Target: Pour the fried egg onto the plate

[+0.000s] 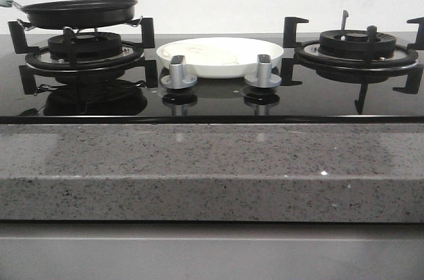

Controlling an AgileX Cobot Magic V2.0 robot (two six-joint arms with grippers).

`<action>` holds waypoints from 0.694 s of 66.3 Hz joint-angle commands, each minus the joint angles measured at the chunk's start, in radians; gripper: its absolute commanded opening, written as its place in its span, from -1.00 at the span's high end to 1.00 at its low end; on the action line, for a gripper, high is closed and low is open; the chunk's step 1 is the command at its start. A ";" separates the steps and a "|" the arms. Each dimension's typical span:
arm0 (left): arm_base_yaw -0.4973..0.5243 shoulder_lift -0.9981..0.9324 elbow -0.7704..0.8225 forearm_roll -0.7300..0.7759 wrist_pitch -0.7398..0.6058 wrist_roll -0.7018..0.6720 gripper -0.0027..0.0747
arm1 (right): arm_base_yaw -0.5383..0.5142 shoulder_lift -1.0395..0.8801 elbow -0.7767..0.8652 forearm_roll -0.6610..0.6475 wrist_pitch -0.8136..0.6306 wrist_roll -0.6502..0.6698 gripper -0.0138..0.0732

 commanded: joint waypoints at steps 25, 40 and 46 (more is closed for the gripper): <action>0.004 -0.011 0.004 -0.008 -0.075 -0.002 0.98 | -0.015 -0.019 -0.008 -0.014 -0.106 -0.012 0.84; 0.004 -0.011 0.004 -0.008 -0.075 -0.002 0.98 | -0.042 -0.018 -0.008 -0.014 -0.106 -0.012 0.84; 0.004 -0.011 0.004 -0.008 -0.075 -0.002 0.98 | -0.042 -0.018 -0.008 -0.014 -0.106 -0.012 0.84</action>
